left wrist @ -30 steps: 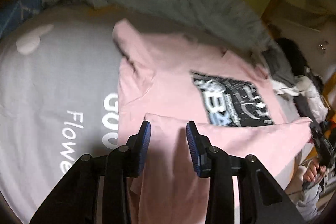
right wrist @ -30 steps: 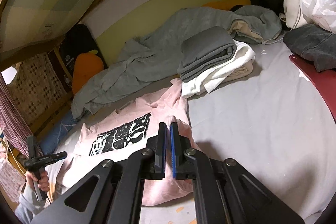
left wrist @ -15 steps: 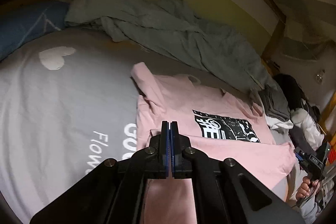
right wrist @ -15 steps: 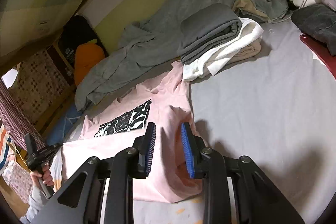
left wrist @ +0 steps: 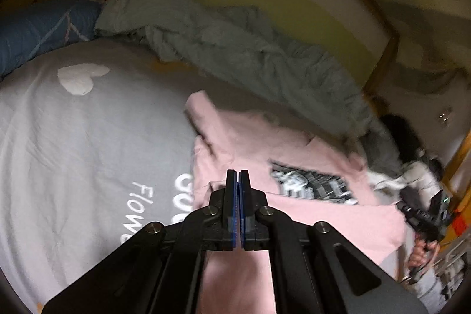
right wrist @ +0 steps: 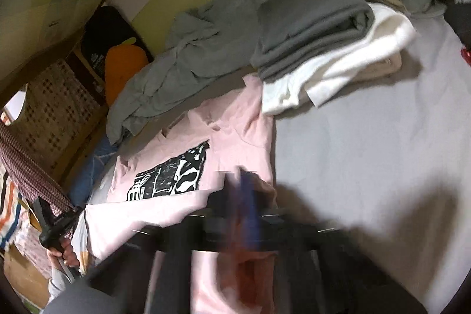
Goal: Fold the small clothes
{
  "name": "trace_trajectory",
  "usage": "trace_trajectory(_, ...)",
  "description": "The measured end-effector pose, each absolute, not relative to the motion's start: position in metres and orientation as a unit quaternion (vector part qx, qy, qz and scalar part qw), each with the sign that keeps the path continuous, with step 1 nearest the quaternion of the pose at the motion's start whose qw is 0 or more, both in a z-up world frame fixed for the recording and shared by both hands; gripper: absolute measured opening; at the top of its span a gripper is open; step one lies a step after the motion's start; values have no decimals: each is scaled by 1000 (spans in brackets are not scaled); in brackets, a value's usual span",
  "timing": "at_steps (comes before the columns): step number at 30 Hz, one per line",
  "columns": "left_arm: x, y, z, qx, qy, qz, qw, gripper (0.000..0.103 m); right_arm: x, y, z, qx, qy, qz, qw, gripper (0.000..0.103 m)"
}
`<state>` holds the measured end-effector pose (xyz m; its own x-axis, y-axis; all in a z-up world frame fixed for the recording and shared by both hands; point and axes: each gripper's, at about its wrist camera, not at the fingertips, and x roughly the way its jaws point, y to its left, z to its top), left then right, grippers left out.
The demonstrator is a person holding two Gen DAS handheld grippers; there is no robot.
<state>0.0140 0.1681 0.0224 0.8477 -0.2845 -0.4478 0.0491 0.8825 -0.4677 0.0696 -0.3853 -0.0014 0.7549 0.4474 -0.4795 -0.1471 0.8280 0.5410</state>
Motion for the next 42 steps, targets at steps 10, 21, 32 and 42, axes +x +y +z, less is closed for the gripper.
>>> trace_trajectory(10,-57,182,41,-260,171,-93,946,0,4,-414,17,341,190,220,894,2)
trace_trajectory(21,-78,185,50,-268,131,-87,951,0,-41,-411,33,333,121,253,900,2)
trace_trajectory(32,29,171,27,-186,256,10,948,0,89,-385,14,289,257,173,906,2)
trace_trajectory(42,75,174,0,-176,300,-1,938,4,141,-378,-9,226,303,88,921,10)
